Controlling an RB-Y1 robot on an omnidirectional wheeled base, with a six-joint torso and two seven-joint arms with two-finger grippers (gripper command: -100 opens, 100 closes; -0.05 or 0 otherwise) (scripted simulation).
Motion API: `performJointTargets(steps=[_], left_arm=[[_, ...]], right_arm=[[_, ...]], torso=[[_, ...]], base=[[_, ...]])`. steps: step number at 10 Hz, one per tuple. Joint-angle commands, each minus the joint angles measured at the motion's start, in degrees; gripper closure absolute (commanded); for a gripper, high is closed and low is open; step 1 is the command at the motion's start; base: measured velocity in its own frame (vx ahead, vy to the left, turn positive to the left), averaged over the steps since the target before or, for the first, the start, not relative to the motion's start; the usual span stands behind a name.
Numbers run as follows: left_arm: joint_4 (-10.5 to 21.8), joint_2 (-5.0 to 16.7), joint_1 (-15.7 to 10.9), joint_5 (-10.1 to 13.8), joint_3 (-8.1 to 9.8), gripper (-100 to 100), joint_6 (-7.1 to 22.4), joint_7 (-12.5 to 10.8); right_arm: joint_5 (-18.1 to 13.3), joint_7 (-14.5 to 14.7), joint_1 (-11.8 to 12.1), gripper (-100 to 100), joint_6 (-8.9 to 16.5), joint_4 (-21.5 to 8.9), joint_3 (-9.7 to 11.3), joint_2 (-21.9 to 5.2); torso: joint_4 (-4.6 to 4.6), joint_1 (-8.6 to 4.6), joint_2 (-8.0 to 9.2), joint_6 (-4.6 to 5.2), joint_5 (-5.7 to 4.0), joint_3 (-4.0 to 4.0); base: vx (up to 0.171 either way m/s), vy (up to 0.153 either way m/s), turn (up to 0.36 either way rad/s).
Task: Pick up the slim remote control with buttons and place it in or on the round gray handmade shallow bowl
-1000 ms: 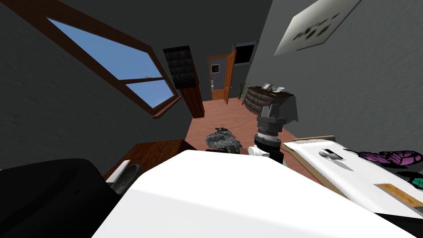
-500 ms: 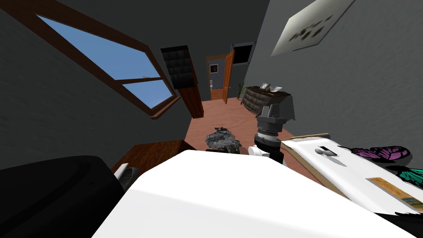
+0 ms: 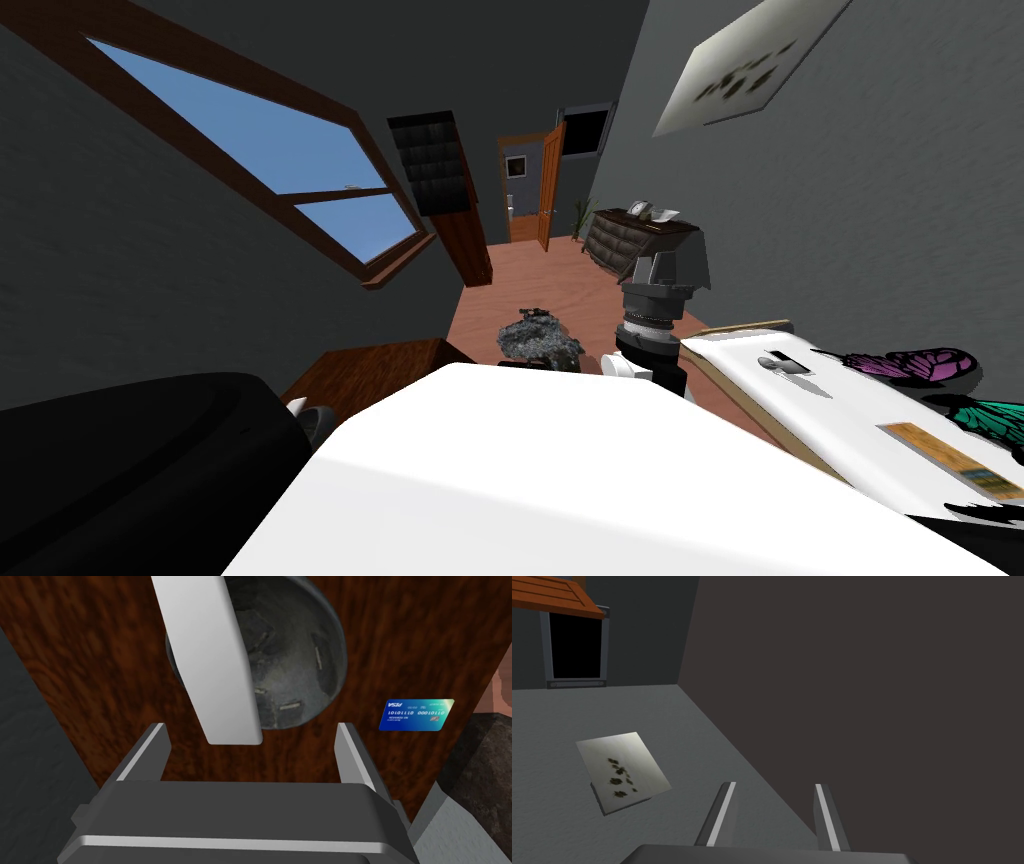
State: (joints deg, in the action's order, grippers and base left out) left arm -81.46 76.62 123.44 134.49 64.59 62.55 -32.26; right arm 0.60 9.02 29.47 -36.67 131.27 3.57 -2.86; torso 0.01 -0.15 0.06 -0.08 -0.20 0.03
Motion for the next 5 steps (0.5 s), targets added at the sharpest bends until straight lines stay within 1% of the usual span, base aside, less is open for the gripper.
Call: performJointTargets(steps=[1, 5], left_arm=[[0.00, 0.00, 0.00, 0.00, 0.00, 0, 0.00, 0.00], [0.00, 0.00, 0.00, 0.00, 0.00, 0, 0.00, 0.00]], right_arm=[[0.00, 0.00, 0.00, 0, 0.00, 0.00, 0.00, 0.00], [0.00, 0.00, 0.00, 0, 0.00, 0.00, 0.00, 0.00]], torso=[[0.00, 0.00, 0.00, 0.00, 0.00, 0.00], [0.00, 0.00, -0.01, 0.00, 0.00, -0.01]], base=[[0.000, 0.000, 0.000], [0.000, 0.000, 0.000]])
